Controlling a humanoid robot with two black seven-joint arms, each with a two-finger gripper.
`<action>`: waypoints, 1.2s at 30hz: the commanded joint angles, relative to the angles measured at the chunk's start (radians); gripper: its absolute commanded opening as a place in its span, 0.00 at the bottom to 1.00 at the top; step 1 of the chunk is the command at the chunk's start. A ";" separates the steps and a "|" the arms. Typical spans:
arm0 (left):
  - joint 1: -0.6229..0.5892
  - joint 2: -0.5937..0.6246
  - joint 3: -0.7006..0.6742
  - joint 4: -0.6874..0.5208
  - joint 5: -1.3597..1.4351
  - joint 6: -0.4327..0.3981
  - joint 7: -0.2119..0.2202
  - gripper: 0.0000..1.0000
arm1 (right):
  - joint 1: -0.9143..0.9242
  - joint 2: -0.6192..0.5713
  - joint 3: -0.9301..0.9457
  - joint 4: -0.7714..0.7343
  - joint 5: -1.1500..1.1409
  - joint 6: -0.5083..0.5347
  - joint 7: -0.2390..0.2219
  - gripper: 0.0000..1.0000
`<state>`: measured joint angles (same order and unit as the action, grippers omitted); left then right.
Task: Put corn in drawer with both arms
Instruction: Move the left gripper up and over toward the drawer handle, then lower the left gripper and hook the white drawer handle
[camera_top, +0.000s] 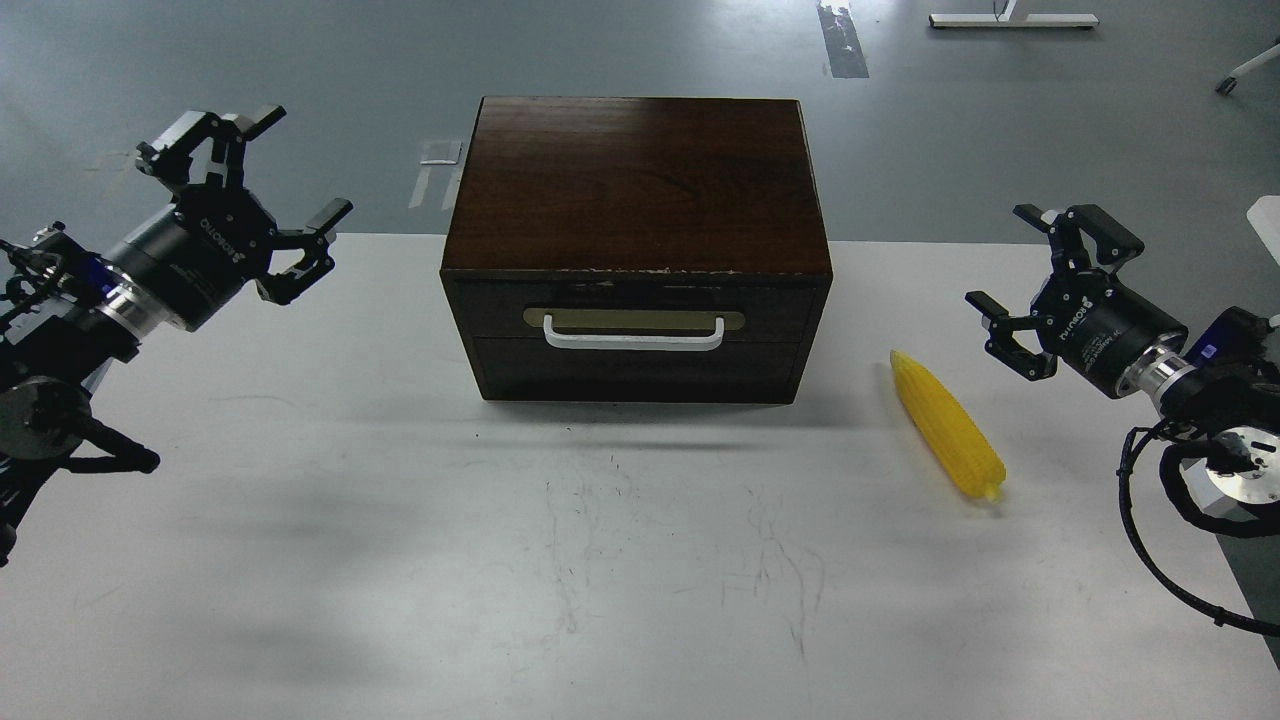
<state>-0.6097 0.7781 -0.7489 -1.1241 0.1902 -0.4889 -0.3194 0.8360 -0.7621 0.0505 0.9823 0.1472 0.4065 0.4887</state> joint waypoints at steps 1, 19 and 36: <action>-0.111 0.032 0.006 -0.002 0.066 0.000 0.010 0.98 | 0.002 -0.005 0.000 0.001 0.000 0.000 0.000 1.00; -0.631 -0.193 0.268 -0.206 1.415 0.000 -0.169 0.98 | 0.005 -0.005 0.012 -0.002 -0.002 -0.001 0.000 1.00; -0.914 -0.427 0.756 -0.140 1.819 0.000 -0.169 0.98 | 0.002 -0.010 0.014 -0.002 -0.002 -0.001 0.000 1.00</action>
<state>-1.5229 0.3694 -0.0418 -1.2779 1.9685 -0.4887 -0.4890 0.8386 -0.7716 0.0646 0.9803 0.1456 0.4050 0.4887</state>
